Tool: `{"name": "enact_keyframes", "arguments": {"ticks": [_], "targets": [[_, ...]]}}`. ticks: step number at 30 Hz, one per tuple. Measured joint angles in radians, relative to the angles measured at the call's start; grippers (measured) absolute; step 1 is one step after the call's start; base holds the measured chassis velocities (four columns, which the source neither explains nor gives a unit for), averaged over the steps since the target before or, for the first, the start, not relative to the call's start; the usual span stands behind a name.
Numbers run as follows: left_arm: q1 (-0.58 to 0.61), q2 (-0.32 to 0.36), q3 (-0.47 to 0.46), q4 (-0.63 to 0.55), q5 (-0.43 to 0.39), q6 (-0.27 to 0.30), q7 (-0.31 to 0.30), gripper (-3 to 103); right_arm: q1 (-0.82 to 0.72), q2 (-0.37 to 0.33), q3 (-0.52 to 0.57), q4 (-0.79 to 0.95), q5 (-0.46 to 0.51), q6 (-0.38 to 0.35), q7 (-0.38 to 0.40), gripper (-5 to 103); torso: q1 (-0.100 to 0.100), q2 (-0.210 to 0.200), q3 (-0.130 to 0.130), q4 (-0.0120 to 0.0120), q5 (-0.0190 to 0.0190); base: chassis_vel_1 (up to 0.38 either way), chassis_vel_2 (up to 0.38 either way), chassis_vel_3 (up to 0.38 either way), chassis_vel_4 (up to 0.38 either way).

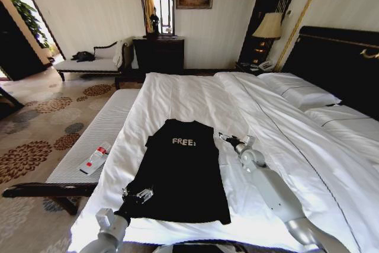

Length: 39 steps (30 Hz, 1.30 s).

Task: Fold the clothes on the bed.

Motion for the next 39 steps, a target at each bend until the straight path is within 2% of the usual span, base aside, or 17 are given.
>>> {"name": "enact_keyframes", "arguments": {"ticks": [6,14,17,21,23,27,30,33,34,35,39], "targets": [[-0.009,0.004,0.003,0.0,-0.004,0.004,-0.003,100,-0.086,-0.002,-0.014,0.066,-0.099,0.026,-0.012,100,0.0,0.0,0.0,-0.0003,0.0,0.0,0.0,0.0,0.0],[-0.079,0.035,0.022,0.033,-0.008,0.009,-0.006,100,-0.138,-0.026,0.028,0.134,-0.033,0.016,0.015,100,0.0,0.0,0.0,-0.0002,0.0,0.0,0.0,0.0,0.0],[-0.182,0.084,0.044,0.079,-0.011,0.018,-0.008,100,-0.163,-0.034,0.058,0.161,-0.002,0.004,0.03,100,0.0,0.0,0.0,-0.0005,-0.0003,0.0,0.0,0.0,0.0],[-0.259,0.137,0.061,0.141,-0.011,0.02,-0.002,100,-0.169,-0.037,0.058,0.168,0.017,-0.006,0.04,100,0.0,0.0,0.0,-0.0003,-0.0004,0.0,0.0,0.0,0.0],[-0.305,0.168,0.081,0.178,-0.039,0.024,-0.001,100,-0.172,-0.042,0.055,0.172,0.02,-0.011,0.042,100,0.0,0.0,0.0,0.0002,0.0002,0.0,0.0,0.0,0.0],[-0.394,0.197,0.108,0.218,-0.086,0.04,-0.011,100,-0.175,-0.051,0.054,0.173,0.027,-0.019,0.052,100,0.0,0.0,0.0,-0.0006,-0.0005,0.0,0.0,0.0,0.0],[-0.442,0.218,0.111,0.239,-0.039,0.045,-0.014,100,-0.17,-0.052,0.05,0.169,0.039,-0.025,0.057,100,0.0,0.0,0.0,-0.0002,-0.0001,0.0,0.0,0.0,0.0],[-0.498,0.272,0.127,0.279,0.064,0.037,0.007,100,-0.17,-0.058,0.052,0.165,0.051,-0.028,0.062,100,0.0,0.0,0.0,-0.0002,0.0,0.0,0.0,0.0,0.0],[-0.525,0.305,0.14,0.308,0.126,0.017,0.027,102,-0.169,-0.059,0.051,0.161,0.053,-0.029,0.062,100,0.0,0.0,0.0,-0.0005,-0.0001,0.0,0.0,0.0,0.0],[-0.537,0.317,0.148,0.324,0.151,0.007,0.037,100,-0.168,-0.059,0.048,0.159,0.055,-0.03,0.063,100,0.0,0.0,0.0,-0.0004,-0.0001,0.0,0.0,0.0,0.0],[-0.6,0.332,0.188,0.387,0.187,-0.021,0.063,98,-0.166,-0.056,0.045,0.159,0.059,-0.033,0.065,100,0.0,0.0,0.0,0.0001,0.0,0.0,0.0,0.0,0.0]]}}
